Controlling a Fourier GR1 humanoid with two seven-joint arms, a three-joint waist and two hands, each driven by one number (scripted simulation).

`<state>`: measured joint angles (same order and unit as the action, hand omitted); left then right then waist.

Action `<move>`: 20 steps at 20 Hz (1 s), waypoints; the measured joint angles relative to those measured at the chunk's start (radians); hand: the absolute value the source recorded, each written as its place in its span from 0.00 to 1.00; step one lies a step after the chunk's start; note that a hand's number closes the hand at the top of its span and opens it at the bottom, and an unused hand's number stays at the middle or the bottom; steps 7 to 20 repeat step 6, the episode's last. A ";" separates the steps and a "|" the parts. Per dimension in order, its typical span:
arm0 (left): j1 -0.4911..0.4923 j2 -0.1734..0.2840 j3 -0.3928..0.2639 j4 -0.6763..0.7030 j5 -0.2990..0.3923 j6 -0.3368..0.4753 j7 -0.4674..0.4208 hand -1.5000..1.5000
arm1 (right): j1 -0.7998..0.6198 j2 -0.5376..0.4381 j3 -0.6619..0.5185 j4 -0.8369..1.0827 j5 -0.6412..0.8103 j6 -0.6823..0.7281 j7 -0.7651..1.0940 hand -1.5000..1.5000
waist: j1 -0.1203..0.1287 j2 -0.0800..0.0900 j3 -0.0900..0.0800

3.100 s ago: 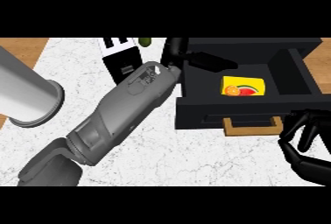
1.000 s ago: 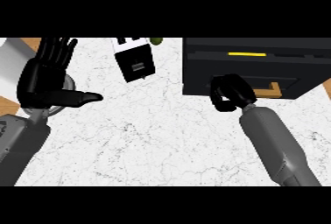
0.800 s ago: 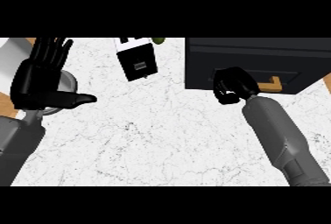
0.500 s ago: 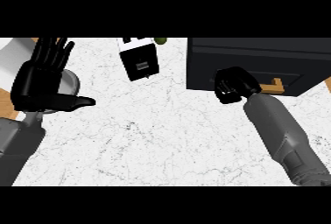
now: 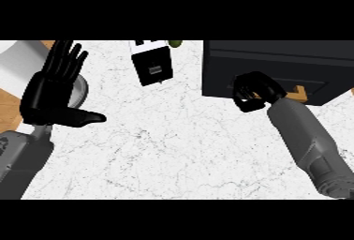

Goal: Pick up the cup, place it into the drawer and close the drawer

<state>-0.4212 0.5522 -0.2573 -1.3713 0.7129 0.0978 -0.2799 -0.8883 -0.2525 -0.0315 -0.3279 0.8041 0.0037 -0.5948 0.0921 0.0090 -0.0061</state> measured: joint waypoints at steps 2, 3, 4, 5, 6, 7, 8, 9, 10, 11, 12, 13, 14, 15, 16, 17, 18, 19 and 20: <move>-0.001 -0.001 0.000 0.005 0.001 -0.008 0.000 0.00 | 0.001 -0.003 -0.009 0.002 -0.009 0.003 -0.025 1.00 | 0.001 0.003 0.001; 0.002 -0.002 0.001 0.007 0.003 -0.015 -0.003 0.00 | 0.003 -0.004 -0.015 0.003 -0.015 0.004 -0.033 1.00 | 0.003 0.003 0.000; 0.001 -0.007 -0.001 0.010 0.003 -0.017 -0.003 0.00 | 0.001 -0.005 -0.018 0.005 -0.018 0.008 -0.038 1.00 | 0.003 0.005 0.000; 0.001 -0.011 -0.003 0.012 0.000 -0.018 -0.006 0.00 | 0.002 -0.005 -0.021 0.006 -0.020 0.005 -0.044 1.00 | 0.003 0.005 0.000; 0.003 -0.013 -0.004 0.012 -0.003 -0.017 -0.010 0.00 | 0.003 -0.007 -0.024 0.008 -0.023 0.005 -0.050 1.00 | 0.006 0.005 0.000; 0.003 -0.013 -0.004 0.012 -0.003 -0.017 -0.010 0.00 | 0.003 -0.007 -0.024 0.008 -0.023 0.005 -0.050 1.00 | 0.006 0.005 0.000; 0.003 -0.013 -0.004 0.012 -0.003 -0.017 -0.010 0.00 | 0.003 -0.007 -0.024 0.008 -0.023 0.005 -0.050 1.00 | 0.006 0.005 0.000; 0.003 -0.013 -0.004 0.012 -0.003 -0.017 -0.010 0.00 | 0.003 -0.007 -0.024 0.008 -0.023 0.005 -0.050 1.00 | 0.006 0.005 0.000; 0.003 -0.013 -0.004 0.012 -0.003 -0.017 -0.010 0.00 | 0.003 -0.007 -0.024 0.008 -0.023 0.005 -0.050 1.00 | 0.006 0.005 0.000; 0.003 -0.013 -0.004 0.012 -0.003 -0.017 -0.010 0.00 | 0.003 -0.007 -0.024 0.008 -0.023 0.005 -0.050 1.00 | 0.006 0.005 0.000; 0.003 -0.013 -0.004 0.012 -0.003 -0.017 -0.010 0.00 | 0.003 -0.007 -0.024 0.008 -0.023 0.005 -0.050 1.00 | 0.006 0.005 0.000; 0.003 -0.013 -0.004 0.012 -0.003 -0.017 -0.010 0.00 | 0.003 -0.007 -0.024 0.008 -0.023 0.005 -0.050 1.00 | 0.006 0.005 0.000; 0.003 -0.013 -0.004 0.012 -0.003 -0.017 -0.010 0.00 | 0.003 -0.007 -0.024 0.008 -0.023 0.005 -0.050 1.00 | 0.006 0.005 0.000; 0.003 -0.013 -0.004 0.012 -0.003 -0.017 -0.010 0.00 | 0.003 -0.007 -0.024 0.008 -0.023 0.005 -0.050 1.00 | 0.006 0.005 0.000; 0.003 -0.013 -0.004 0.012 -0.003 -0.017 -0.010 0.00 | 0.003 -0.007 -0.024 0.008 -0.023 0.005 -0.050 1.00 | 0.006 0.005 0.000; 0.003 -0.013 -0.004 0.012 -0.003 -0.017 -0.010 0.00 | 0.003 -0.007 -0.024 0.008 -0.023 0.005 -0.050 1.00 | 0.006 0.005 0.000; 0.003 -0.013 -0.004 0.012 -0.003 -0.017 -0.010 0.00 | 0.003 -0.007 -0.024 0.008 -0.023 0.005 -0.050 1.00 | 0.006 0.005 0.000; 0.003 -0.013 -0.004 0.012 -0.003 -0.017 -0.010 0.00 | 0.003 -0.007 -0.024 0.008 -0.023 0.005 -0.050 1.00 | 0.006 0.005 0.000; 0.003 -0.013 -0.004 0.012 -0.003 -0.017 -0.010 0.00 | 0.003 -0.007 -0.024 0.008 -0.023 0.005 -0.050 1.00 | 0.006 0.005 0.000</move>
